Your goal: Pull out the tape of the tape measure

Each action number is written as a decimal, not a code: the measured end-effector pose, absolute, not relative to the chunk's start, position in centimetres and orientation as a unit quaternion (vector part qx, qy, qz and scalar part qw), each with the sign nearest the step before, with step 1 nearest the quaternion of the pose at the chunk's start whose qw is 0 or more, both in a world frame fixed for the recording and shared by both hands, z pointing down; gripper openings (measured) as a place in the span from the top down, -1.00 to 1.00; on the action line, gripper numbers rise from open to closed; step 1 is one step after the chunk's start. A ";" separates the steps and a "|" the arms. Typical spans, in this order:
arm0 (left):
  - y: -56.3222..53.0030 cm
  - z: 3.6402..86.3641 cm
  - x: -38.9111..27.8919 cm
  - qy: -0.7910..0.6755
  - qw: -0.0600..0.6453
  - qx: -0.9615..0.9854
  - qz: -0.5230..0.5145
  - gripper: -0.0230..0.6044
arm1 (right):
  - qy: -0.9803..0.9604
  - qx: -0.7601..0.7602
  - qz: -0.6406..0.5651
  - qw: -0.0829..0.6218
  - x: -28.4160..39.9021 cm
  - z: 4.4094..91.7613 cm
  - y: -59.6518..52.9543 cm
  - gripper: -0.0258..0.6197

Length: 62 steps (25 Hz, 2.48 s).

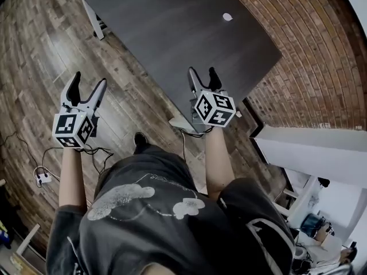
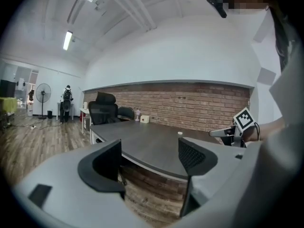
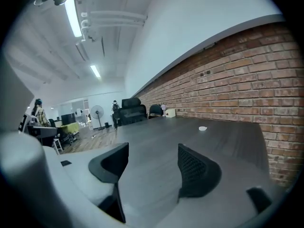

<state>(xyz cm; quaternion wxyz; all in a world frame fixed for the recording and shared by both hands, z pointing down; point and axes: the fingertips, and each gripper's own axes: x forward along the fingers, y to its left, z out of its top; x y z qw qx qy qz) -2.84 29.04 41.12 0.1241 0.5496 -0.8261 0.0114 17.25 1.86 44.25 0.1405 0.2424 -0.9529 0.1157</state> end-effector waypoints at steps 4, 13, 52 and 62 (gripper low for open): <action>25.0 41.0 -4.6 -0.817 0.122 0.563 0.018 -0.25 | -0.947 0.262 0.127 0.135 16.6 44.6 -1.8 -0.04; 16.7 40.2 -9.2 -0.779 0.110 0.617 0.021 -0.24 | -0.927 0.324 0.142 0.126 16.3 45.2 -6.8 -0.04; -33.8 39.2 -26.9 -0.483 0.071 0.870 0.069 -0.24 | -0.705 0.663 0.204 0.145 3.2 47.8 -33.9 -0.04; -38.3 45.3 -24.4 -0.470 0.093 0.873 0.094 -0.24 | -0.656 0.693 0.250 0.165 3.6 53.7 -41.5 -0.04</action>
